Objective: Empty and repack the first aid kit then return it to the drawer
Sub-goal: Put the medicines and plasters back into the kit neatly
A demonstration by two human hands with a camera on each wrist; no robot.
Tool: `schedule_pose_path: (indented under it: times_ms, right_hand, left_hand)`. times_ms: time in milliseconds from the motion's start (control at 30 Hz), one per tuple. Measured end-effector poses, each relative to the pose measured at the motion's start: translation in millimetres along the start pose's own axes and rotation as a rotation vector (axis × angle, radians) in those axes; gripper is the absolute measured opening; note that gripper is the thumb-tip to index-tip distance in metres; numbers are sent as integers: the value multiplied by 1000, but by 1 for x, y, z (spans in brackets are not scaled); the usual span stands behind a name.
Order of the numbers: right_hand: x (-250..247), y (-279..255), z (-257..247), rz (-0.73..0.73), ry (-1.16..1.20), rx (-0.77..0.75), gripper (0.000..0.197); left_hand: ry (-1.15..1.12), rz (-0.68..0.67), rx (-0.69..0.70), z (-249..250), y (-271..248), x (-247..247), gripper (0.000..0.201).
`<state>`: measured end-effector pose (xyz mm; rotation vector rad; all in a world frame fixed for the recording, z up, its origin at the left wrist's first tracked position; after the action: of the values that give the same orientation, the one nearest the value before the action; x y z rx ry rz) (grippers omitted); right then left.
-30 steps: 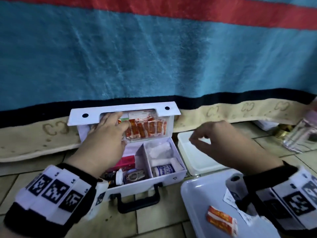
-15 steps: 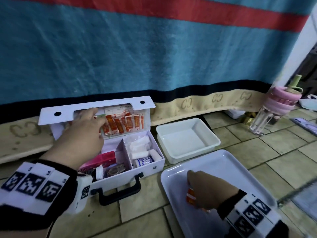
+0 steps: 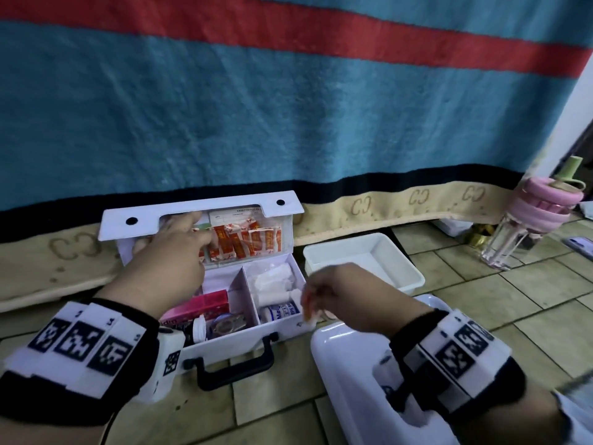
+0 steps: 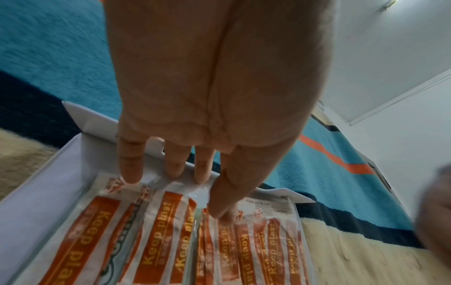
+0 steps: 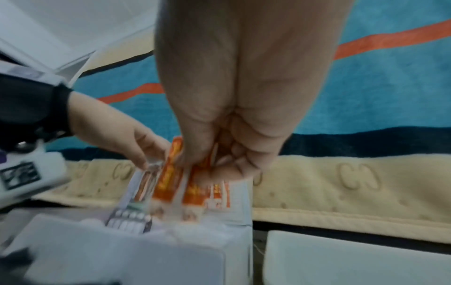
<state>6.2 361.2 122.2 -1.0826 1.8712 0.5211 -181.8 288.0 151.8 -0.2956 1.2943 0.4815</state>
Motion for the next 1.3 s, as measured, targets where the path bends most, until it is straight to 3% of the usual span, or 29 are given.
schedule_pose_path:
  times_ms: [133, 300, 400, 500, 700, 833, 1000, 1167, 1233, 1300]
  right_hand:
    - [-21, 42, -11, 175, 459, -39, 13]
    - [-57, 69, -17, 442, 769, -111, 14]
    - [-70, 79, -19, 555, 840, -145, 18]
    - [-69, 90, -25, 558, 656, -137, 14]
    - [-69, 98, -43, 600, -48, -198, 23]
    - [-75, 102, -43, 574, 17, -181, 17]
    - [-72, 108, -48, 491, -213, -212, 17]
    - [-60, 109, -31, 471, -59, -228, 11]
    - [-53, 106, -31, 460, -193, -228, 14]
    - [-48, 100, -38, 487, -485, -212, 16]
  left_hand:
    - [42, -13, -21, 4, -4, -1, 51]
    - [17, -27, 9, 5, -4, -2, 49]
    - [-23, -47, 32, 3, -6, -1, 41]
    - [-36, -52, 39, 2, -8, 0, 37]
    - [-46, -45, 28, 2, -8, -1, 40]
    - [-47, -43, 27, 1, -8, -2, 43]
    - [-56, -45, 25, 1, -6, -2, 42]
    - [-76, -42, 36, -2, -7, 1, 45]
    - [-86, -35, 43, -2, -8, 2, 48]
    - [-84, -32, 43, -2, -9, 3, 49]
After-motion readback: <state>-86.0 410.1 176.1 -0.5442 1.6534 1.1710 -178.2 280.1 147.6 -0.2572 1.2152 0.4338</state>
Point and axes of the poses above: each hand's wrist, its own y-axis towards the middle knuckle, its own x-axis out of the palm, z = x × y, the point moved 10 cm from there along y, towards the middle knuckle, and after that the axes turned 2 degrees about -x, right-handed, at the moved point
